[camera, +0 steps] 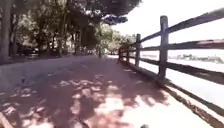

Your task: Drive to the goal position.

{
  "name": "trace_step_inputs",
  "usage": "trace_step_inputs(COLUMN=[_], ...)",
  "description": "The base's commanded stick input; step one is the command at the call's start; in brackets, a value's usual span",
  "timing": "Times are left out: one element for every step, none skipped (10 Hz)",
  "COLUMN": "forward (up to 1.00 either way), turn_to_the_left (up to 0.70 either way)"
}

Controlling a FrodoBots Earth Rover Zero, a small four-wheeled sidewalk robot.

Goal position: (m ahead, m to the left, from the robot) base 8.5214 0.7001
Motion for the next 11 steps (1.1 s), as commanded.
trace_step_inputs(forward=[0.7,0.7,0.7,0.7,0.7,0.7,0.7,0.7,0.7,0.7,0.7], turn_to_the_left=[0.0,0.0,0.0,0.0,0.0,0.07,0.35,0.35,0.28,0.0,0.0])
